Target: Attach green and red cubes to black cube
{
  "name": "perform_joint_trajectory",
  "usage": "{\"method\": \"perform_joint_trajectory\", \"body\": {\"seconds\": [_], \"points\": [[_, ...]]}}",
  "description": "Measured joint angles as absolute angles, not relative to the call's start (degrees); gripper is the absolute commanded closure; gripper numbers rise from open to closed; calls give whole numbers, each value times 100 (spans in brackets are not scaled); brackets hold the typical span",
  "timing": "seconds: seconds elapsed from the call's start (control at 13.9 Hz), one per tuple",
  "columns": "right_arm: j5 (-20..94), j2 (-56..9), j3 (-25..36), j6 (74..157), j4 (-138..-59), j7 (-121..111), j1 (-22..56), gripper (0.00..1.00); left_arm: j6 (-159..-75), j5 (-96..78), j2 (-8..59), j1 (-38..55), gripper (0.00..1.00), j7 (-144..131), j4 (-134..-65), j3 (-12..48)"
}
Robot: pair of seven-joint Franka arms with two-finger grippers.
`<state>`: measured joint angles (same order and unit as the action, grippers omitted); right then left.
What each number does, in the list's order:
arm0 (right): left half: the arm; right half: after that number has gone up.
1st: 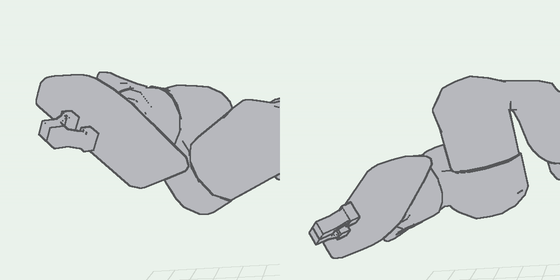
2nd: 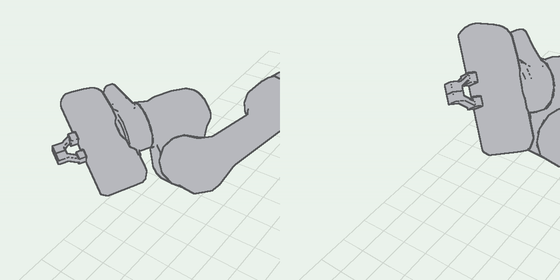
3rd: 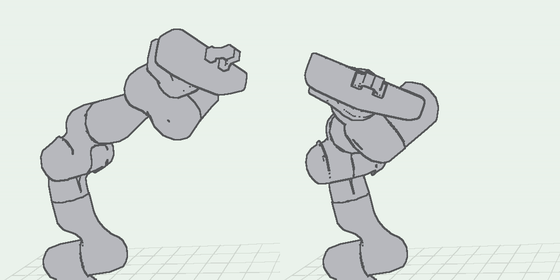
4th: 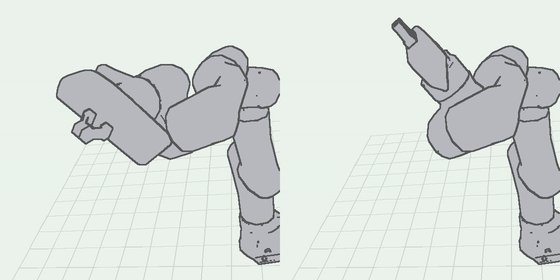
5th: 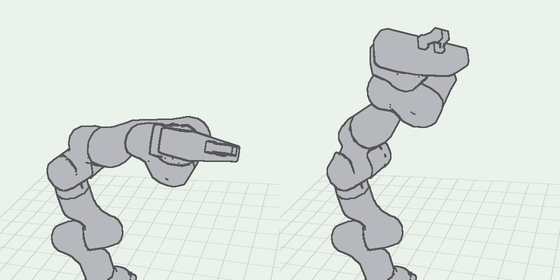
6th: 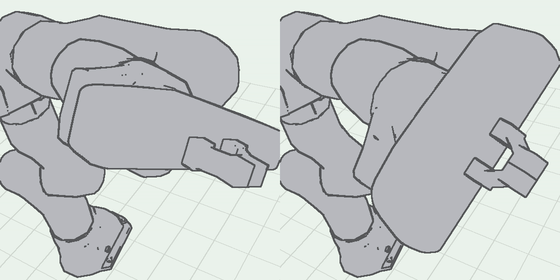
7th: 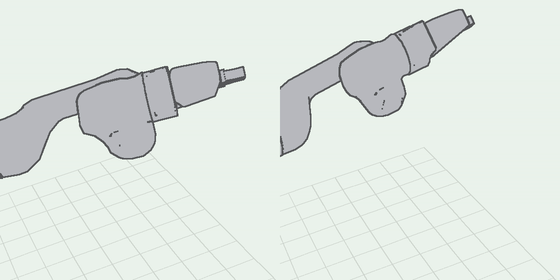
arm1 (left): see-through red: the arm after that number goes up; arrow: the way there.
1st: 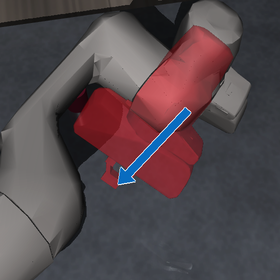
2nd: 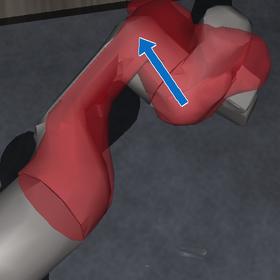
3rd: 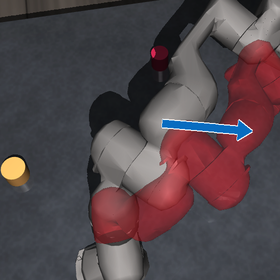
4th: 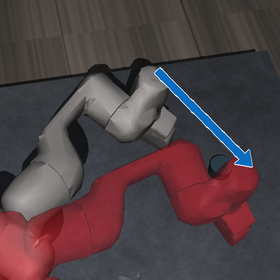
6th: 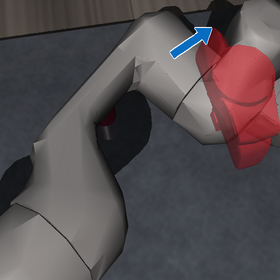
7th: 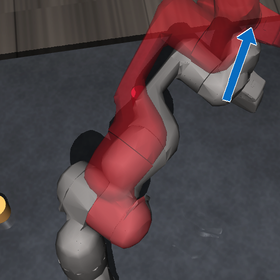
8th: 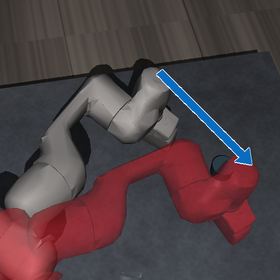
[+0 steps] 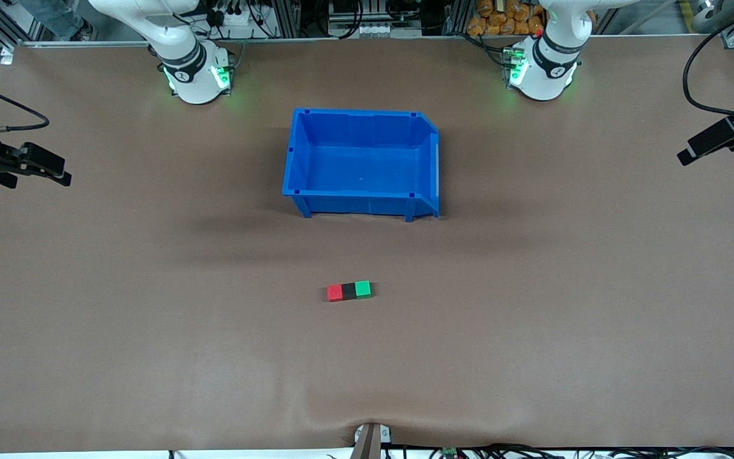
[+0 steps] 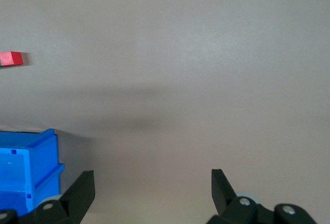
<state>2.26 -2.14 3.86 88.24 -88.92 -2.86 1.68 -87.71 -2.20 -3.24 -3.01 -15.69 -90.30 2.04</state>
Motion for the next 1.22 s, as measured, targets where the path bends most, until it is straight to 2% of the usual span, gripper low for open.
{"method": "perform_joint_trajectory", "body": {"seconds": [0.57,1.22], "points": [[226,-214,385,8828,-8892,-286,168,0,-8540,168,-305,-191,0,-360,-9056,359],[226,-237,374,8832,-8892,-286,168,0,-8550,353,-285,-85,0,-297,-9055,461]]}}
